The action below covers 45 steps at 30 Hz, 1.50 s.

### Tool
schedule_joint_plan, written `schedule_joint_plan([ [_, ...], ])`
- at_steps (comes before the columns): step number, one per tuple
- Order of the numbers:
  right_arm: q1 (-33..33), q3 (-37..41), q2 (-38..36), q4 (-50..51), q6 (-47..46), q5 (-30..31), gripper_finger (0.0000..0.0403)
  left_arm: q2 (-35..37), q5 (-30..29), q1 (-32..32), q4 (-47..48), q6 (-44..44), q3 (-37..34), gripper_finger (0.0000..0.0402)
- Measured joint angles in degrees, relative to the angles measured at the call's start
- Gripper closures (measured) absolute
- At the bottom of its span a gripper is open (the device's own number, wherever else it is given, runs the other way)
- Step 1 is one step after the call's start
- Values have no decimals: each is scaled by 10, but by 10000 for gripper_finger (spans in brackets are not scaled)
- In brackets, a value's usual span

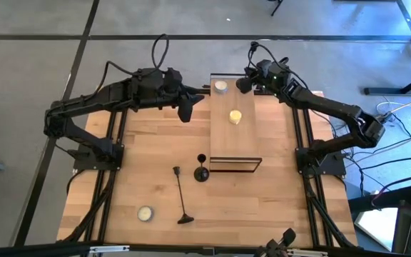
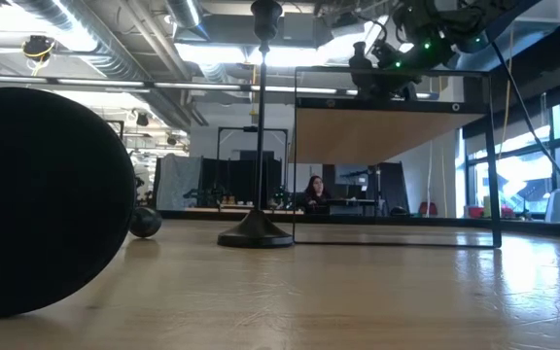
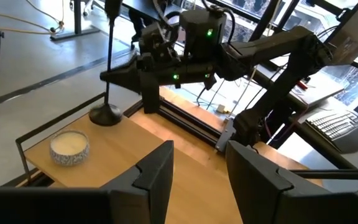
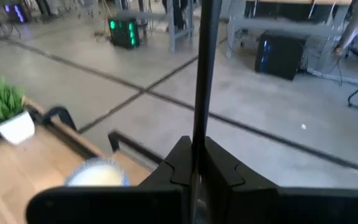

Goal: Pick & Place candle stick holders
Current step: Put the left black candle holder to the right of the blue candle jar on the shelf

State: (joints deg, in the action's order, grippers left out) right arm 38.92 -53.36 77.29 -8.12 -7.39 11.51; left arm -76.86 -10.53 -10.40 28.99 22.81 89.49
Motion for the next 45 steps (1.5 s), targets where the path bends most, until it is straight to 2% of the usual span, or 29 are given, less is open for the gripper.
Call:
schedule_joint_plan([
  [10,-2,24,1,-7,-12,-2,388,0,-1,-3,0,0,0,258],
  [16,-2,51,-1,-47,-27,1,388,0,-1,-3,0,0,0,258],
  [33,-12,54,0,-53,2,18,386,0,-1,-3,0,5,0,258],
  [45,-15,54,1,-41,4,29,307,0,-1,-3,0,5,0,258],
])
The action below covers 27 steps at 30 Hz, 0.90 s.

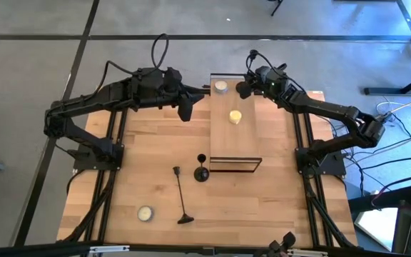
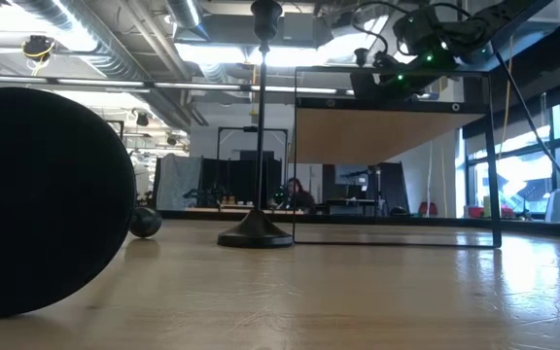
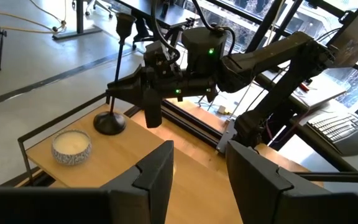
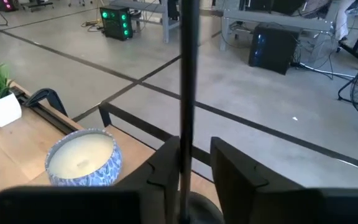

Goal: Pick & Place candle stick holders
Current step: Put the left black candle holder to the right of the blue candle jar on the shelf, then put the left black candle holder to the left of the yellow candle jar on the shelf

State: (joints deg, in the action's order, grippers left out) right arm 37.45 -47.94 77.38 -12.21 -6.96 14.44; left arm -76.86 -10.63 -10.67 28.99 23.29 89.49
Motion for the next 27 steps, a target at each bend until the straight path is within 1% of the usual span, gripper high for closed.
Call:
schedule_joint_plan([
  [8,-19,0,-9,7,5,10,271,0,0,0,0,0,0,258],
  [14,-31,0,-26,25,16,49,238,0,0,0,0,0,0,258],
  [21,-33,-1,-42,78,-32,50,198,0,0,0,0,0,0,258],
  [27,-54,-1,-68,121,-58,50,178,0,0,0,0,0,0,258],
])
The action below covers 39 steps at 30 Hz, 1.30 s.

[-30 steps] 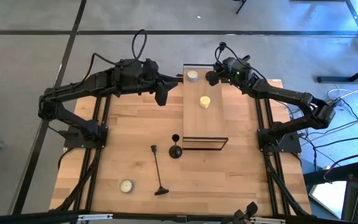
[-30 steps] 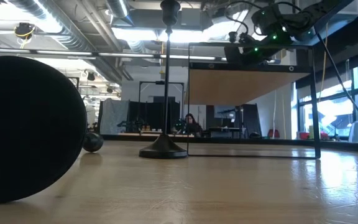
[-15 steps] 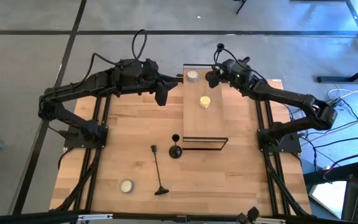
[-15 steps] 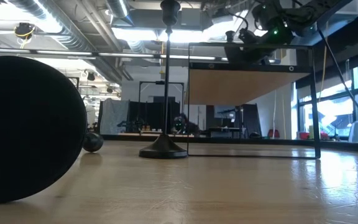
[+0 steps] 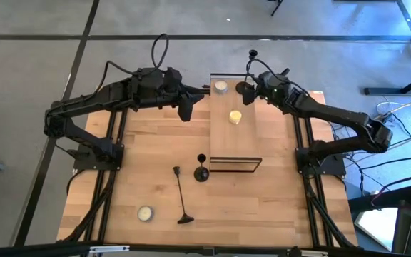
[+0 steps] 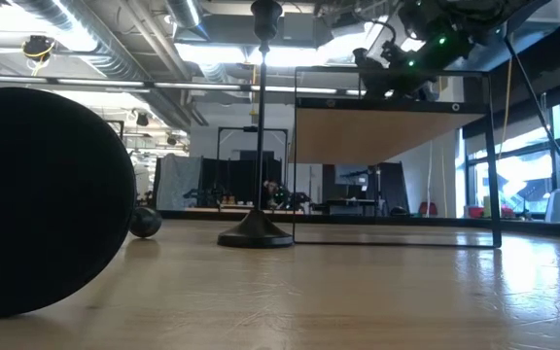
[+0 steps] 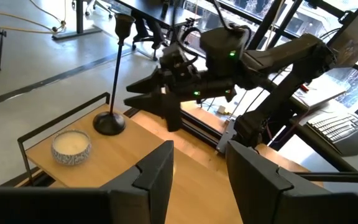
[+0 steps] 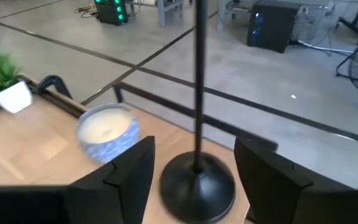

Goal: Pick & Place candle stick holders
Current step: Put the left black candle holder to the left of the yellow candle jar on the shelf

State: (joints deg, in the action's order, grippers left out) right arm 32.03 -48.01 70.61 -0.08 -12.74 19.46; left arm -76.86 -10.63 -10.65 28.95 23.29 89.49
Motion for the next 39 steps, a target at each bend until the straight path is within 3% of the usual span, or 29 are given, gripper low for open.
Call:
schedule_joint_plan([
  [7,-40,0,-54,37,-29,-41,176,0,1,0,0,0,0,258],
  [12,-68,-1,-106,85,-52,-106,175,0,8,0,0,0,0,258],
  [24,-104,-1,-202,145,-229,-389,176,0,57,0,0,-1,0,258],
  [33,-148,-1,-213,136,-335,-548,176,0,69,16,-4,21,0,258],
  [39,-197,-1,-213,55,-414,-610,176,0,70,52,-5,66,0,258],
])
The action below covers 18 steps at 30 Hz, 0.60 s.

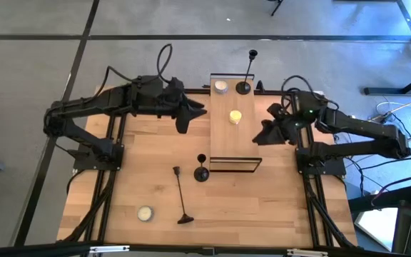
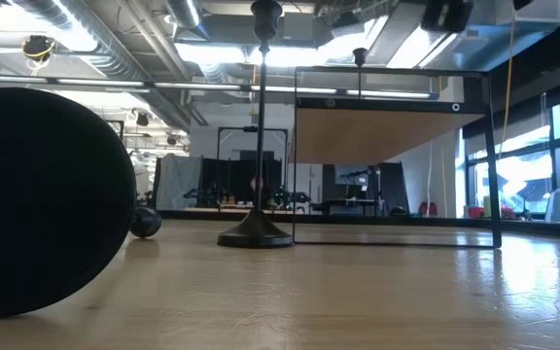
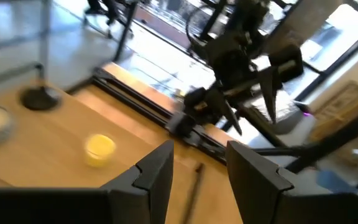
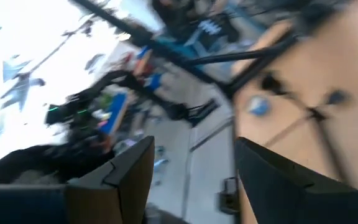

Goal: Pick & Place candle stick holders
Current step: Put the left black candle holder to the left of the yellow candle jar on the shelf

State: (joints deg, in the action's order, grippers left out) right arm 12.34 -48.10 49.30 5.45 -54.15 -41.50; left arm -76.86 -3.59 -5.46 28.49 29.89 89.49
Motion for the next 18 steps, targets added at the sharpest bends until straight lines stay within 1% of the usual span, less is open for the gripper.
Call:
schedule_joint_plan([
  [3,-30,0,0,-77,-25,-23,176,0,8,26,0,44,0,258],
  [6,-63,0,0,-163,-51,-27,176,-5,13,55,-4,97,0,258],
  [9,-92,0,-1,-240,-54,-20,176,-16,25,86,-4,137,0,258],
  [13,-111,0,-1,-315,-54,0,176,-41,42,128,-13,190,0,258],
  [18,-122,0,-1,-358,-50,8,176,-83,115,171,-37,256,0,258],
])
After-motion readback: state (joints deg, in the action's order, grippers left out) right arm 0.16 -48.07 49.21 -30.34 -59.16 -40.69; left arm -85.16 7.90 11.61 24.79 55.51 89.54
